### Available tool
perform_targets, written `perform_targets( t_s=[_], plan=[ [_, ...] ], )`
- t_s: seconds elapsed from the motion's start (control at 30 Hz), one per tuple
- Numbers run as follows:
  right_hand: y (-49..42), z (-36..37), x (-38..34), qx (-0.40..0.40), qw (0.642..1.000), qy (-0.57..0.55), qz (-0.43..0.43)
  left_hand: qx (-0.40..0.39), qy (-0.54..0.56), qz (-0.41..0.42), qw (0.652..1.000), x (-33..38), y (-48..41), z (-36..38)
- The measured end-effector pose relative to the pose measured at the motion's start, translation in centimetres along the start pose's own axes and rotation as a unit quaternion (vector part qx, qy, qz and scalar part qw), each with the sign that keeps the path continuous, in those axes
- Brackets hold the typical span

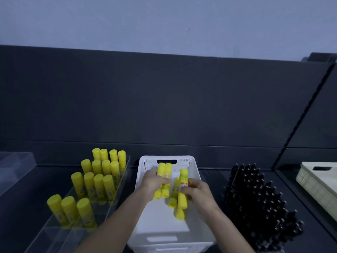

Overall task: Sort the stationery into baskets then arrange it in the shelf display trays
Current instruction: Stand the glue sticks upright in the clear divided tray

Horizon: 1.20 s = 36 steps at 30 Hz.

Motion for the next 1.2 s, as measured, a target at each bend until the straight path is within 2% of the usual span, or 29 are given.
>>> perform_targets(
  t_s=[0.17,0.33,0.53,0.7,0.87,0.97,1.03,1.1,1.2],
  plan=[
    [3.0,-0.3,-1.2,-0.083,0.982,-0.166,0.044,-0.004,0.104,0.071,0.992,2.0,3.9,-2.4],
    [5.4,0.7,-1.8,-0.123,0.973,-0.189,0.044,-0.023,0.160,0.125,0.979,2.7,9.0,-5.5],
    [8.5,4.1,-1.2,-0.167,0.966,-0.177,0.084,0.065,0.149,0.178,0.970,1.8,13.8,-12.0],
    [11.4,7.6,-1.8,-0.200,0.979,-0.005,0.039,0.112,0.154,0.194,0.962,-0.4,15.1,-18.2],
    [12.2,10.8,-2.4,-0.165,0.982,0.090,-0.031,0.096,0.150,0.195,0.964,-1.8,15.1,-22.0],
    [12.4,12.9,-3.6,-0.121,0.972,0.171,-0.105,0.082,0.146,0.192,0.967,-3.0,14.5,-24.3],
    [12.2,14.5,-4.6,-0.052,0.948,0.267,-0.165,0.078,0.146,0.190,0.968,-3.7,14.0,-26.4],
    [12.2,16.3,-5.4,0.017,0.905,0.374,-0.203,0.070,0.147,0.193,0.968,-4.2,13.3,-28.1],
    [12.0,19.0,-5.5,0.055,0.858,0.461,-0.220,0.049,0.143,0.189,0.970,-4.5,12.6,-29.6]
  ],
)
Point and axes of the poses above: each hand's wrist, its own y-axis away from the middle knuckle, its own z-axis out of the palm, x = y × z, the point moved 5 cm from there along -y, towards the middle knuckle, and after that the axes turned 9 degrees about x, right-handed, at the moved point
